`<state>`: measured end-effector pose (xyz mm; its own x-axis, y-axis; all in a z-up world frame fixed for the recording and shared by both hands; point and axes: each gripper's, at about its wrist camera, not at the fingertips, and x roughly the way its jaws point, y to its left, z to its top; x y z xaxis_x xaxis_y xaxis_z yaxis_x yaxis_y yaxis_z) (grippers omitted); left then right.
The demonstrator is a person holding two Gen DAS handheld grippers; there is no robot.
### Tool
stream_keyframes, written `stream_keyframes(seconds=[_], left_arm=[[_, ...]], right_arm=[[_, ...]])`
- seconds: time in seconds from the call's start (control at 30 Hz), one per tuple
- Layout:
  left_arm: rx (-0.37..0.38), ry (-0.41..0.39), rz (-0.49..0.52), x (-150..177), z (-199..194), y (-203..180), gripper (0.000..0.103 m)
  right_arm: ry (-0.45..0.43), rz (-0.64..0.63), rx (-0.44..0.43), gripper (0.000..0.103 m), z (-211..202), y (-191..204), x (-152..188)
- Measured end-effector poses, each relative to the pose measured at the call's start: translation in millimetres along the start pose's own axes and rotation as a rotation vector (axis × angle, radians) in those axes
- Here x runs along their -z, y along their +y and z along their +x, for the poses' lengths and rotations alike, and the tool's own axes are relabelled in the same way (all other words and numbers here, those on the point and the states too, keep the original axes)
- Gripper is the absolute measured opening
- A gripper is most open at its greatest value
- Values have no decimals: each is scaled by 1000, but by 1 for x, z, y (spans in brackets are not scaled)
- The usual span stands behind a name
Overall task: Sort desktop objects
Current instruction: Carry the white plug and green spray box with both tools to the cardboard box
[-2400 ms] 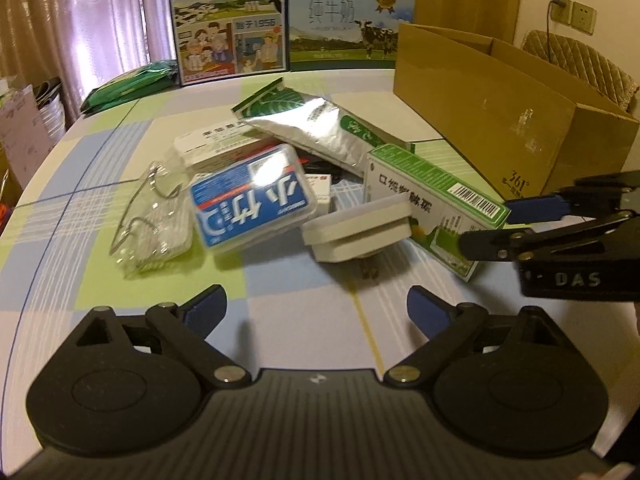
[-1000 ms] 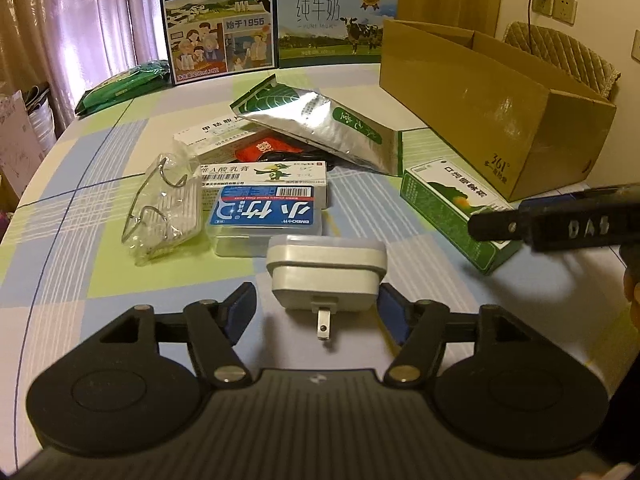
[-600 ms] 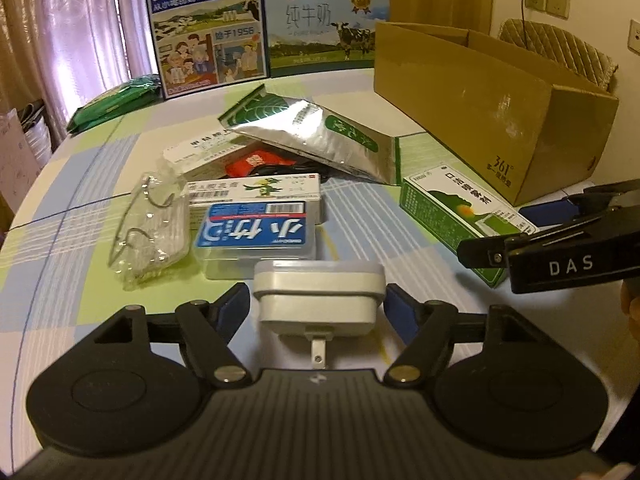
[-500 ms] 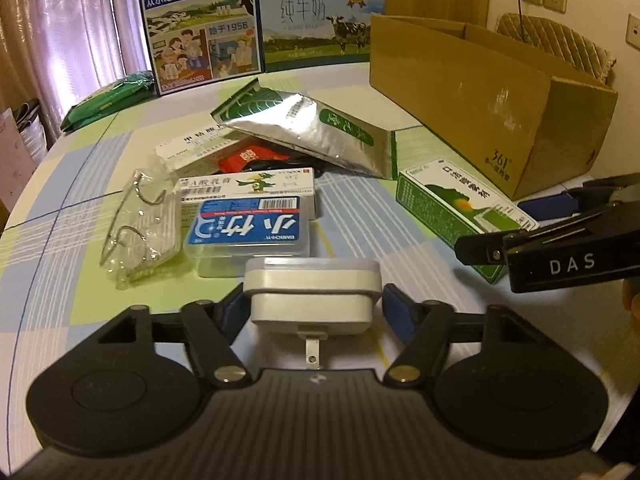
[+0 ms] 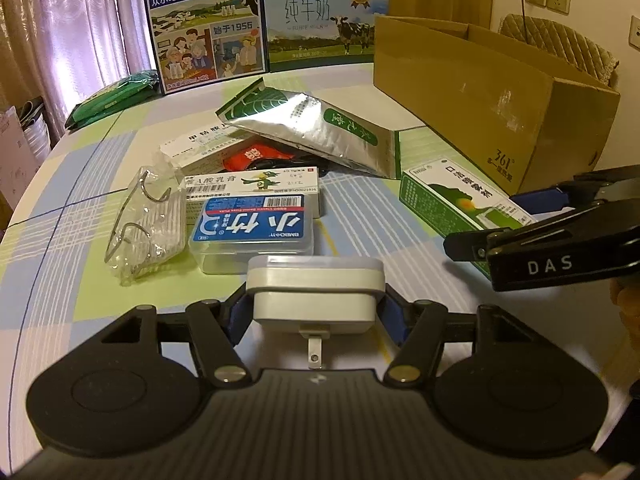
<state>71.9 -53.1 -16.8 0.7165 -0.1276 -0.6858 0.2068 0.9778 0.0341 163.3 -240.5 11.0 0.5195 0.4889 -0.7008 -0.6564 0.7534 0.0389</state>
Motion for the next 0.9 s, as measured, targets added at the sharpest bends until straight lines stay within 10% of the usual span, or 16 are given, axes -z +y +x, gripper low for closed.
stream_keyframes(seconds=[0.53,0.67,0.9], left_arm=[[5,-7,-17,-1,0,2,60],[5,-7,-19,0,0,2,60],[4,-19,-19,-1,-3,-1,60]], right_arm=[[4,-7,16,77,13,0,-4],[6,-29,22,54,16,4,-5],[-26,-10,30,53,7,4,-7]])
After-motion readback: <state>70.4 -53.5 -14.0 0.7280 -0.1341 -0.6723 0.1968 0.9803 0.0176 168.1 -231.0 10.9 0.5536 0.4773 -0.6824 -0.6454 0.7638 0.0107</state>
